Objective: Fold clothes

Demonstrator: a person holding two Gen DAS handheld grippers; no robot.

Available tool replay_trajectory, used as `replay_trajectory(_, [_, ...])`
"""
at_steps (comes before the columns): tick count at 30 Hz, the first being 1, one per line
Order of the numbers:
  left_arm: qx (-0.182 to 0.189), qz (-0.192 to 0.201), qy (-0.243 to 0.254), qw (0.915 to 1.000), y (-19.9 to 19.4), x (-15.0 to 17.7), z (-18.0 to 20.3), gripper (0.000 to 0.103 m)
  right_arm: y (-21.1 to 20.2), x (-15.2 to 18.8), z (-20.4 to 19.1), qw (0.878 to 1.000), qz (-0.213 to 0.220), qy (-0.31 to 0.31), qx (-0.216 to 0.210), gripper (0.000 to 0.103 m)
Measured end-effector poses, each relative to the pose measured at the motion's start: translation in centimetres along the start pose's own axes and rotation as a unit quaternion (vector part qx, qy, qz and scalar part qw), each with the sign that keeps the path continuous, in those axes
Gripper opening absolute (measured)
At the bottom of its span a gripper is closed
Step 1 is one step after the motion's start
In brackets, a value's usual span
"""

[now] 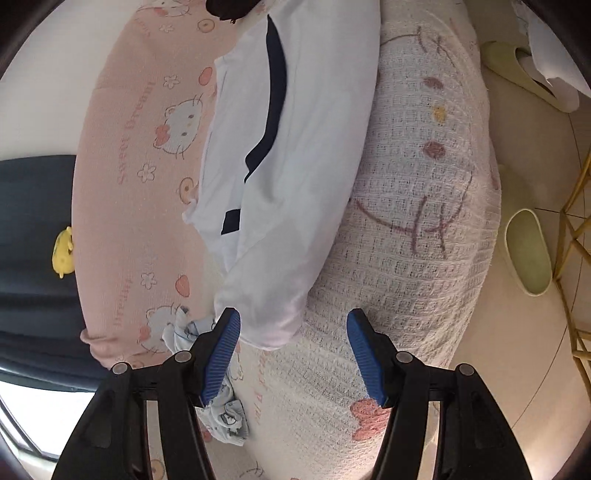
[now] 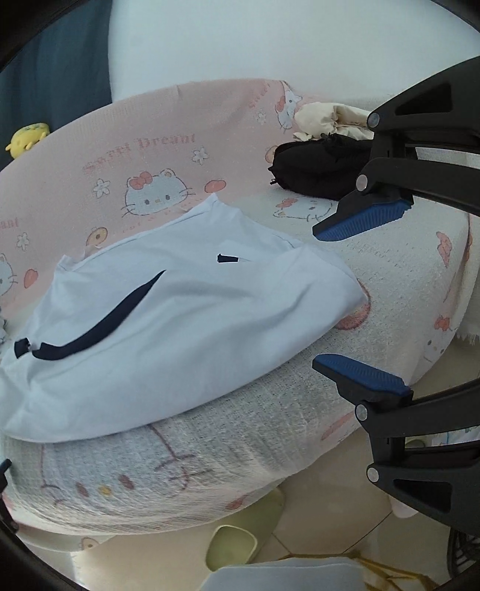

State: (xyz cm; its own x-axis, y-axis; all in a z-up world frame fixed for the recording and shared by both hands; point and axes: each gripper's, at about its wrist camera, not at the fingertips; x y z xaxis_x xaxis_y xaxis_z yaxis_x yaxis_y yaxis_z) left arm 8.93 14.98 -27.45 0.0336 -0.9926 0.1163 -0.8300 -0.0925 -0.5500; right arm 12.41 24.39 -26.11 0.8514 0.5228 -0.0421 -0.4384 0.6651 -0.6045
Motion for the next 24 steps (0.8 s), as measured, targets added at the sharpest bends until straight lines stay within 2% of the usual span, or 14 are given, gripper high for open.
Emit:
replay_trajectory(5, [-0.017,0.010,0.000,0.9998,0.4,-1.7,-0.4,0.057,0.4,-0.2,-1.4,0.998,0.008,-0.049,0.035,0.063])
replay_trajectory(9, [-0.003,0.025,-0.009,0.9997,0.8,-3.6,-0.8,0.057,1.2,-1.0,-1.7,0.998,0.005,-0.047,0.033,0.063])
replay_trajectory(15, [-0.026,0.048,-0.001,0.9985,0.8,-6.8,-0.4,0.057,1.4,-2.9,-1.5,0.997,0.031,-0.052,0.055,0.064])
replay_trajectory(17, [-0.034,0.053,0.002,0.9980,0.8,-6.9,-0.3,0.057,1.7,-3.4,-1.5,0.996,0.037,-0.055,0.063,0.066])
replay_trajectory(19, [-0.044,0.056,0.009,0.9974,0.9,-6.7,-0.2,0.058,1.9,-3.7,-1.4,0.994,0.046,-0.058,0.075,0.077])
replay_trajectory(24, [-0.074,0.028,0.026,0.9966,2.6,-5.0,-0.4,0.059,3.0,-2.2,-1.2,0.990,0.046,-0.077,0.106,0.078])
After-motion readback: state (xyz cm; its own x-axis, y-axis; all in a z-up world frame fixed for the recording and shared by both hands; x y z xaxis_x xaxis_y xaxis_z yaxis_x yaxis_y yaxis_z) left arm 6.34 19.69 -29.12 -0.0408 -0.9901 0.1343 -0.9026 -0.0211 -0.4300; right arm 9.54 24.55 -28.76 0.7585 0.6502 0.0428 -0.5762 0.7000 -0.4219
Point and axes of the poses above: each gripper's, at about its wrist camera, not at the fingertips, and y roughly the way its jaws point, z to its right, x to its underside, and after that the axes turned 8 degrees about -z, right-handed
